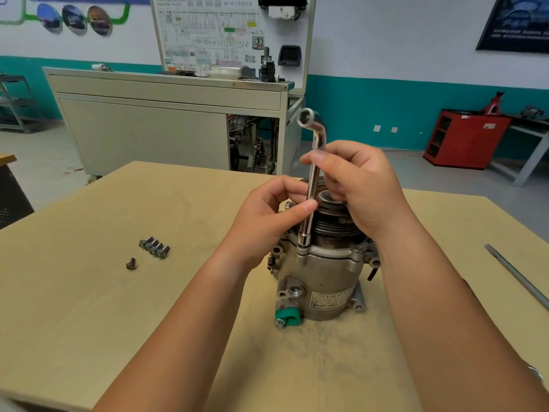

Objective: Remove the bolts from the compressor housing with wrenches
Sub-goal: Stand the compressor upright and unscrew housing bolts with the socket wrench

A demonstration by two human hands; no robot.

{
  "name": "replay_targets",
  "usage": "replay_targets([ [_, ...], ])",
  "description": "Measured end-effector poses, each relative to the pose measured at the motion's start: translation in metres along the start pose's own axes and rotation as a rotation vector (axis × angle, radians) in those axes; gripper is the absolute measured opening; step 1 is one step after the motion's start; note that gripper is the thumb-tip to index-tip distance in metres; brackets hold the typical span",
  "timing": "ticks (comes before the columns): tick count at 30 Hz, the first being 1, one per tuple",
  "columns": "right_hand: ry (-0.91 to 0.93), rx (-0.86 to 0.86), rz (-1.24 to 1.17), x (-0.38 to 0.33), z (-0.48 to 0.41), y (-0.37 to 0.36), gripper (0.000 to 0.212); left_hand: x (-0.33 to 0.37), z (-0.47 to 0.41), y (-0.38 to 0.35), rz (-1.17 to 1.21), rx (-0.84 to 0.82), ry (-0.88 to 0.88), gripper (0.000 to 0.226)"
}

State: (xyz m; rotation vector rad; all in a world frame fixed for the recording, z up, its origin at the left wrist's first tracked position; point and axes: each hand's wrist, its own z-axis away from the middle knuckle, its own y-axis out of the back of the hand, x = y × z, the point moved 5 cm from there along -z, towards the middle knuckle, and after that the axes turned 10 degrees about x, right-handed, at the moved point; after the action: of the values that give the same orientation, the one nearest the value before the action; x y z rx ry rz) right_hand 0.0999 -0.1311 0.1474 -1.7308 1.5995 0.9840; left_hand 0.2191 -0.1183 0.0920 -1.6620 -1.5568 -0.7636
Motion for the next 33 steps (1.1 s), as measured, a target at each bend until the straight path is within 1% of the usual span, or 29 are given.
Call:
replay_targets([
  [2, 0.01, 0.039, 0.015, 0.0, 0.0, 0.0, 0.012, 0.0, 0.0, -0.001, -0.005, 0.012, -0.009, 0.021],
  [6, 0.012, 0.146, 0.073, 0.003, -0.001, 0.003, 0.022, -0.001, -0.001, -0.001, -0.002, 0.025, -0.008, 0.022],
  [8, 0.018, 0.158, 0.093, 0.003, -0.001, 0.003, 0.023, -0.002, -0.001, -0.001, 0.007, 0.026, 0.007, 0.02],
  [10, 0.023, 0.133, 0.092, 0.001, 0.001, 0.002, 0.023, 0.0, -0.002, -0.002, 0.011, 0.015, 0.019, 0.018],
  [12, 0.013, 0.076, 0.046, -0.002, 0.001, 0.001, 0.022, 0.001, -0.002, -0.002, 0.036, -0.03, 0.043, 0.014],
  [15, -0.001, -0.017, 0.011, -0.005, 0.003, -0.001, 0.015, 0.002, -0.002, 0.001, 0.049, -0.094, 0.093, 0.022],
  [19, -0.007, -0.027, -0.022, -0.002, 0.002, 0.001, 0.016, 0.003, 0.0, 0.001, 0.042, -0.136, 0.076, 0.023],
  [24, -0.075, -0.008, -0.135, 0.004, -0.002, 0.003, 0.014, 0.002, 0.001, -0.001, -0.01, -0.062, 0.033, 0.014],
  [27, -0.029, 0.025, -0.06, 0.004, -0.002, 0.002, 0.011, -0.001, 0.0, -0.002, -0.021, -0.01, 0.018, 0.019],
  [30, -0.003, 0.061, 0.008, 0.006, -0.002, 0.001, 0.016, -0.001, -0.001, -0.002, -0.04, 0.009, 0.017, 0.019],
  [33, 0.017, 0.005, 0.044, 0.003, -0.001, -0.001, 0.017, -0.001, -0.001, -0.001, -0.059, 0.018, 0.041, 0.021],
])
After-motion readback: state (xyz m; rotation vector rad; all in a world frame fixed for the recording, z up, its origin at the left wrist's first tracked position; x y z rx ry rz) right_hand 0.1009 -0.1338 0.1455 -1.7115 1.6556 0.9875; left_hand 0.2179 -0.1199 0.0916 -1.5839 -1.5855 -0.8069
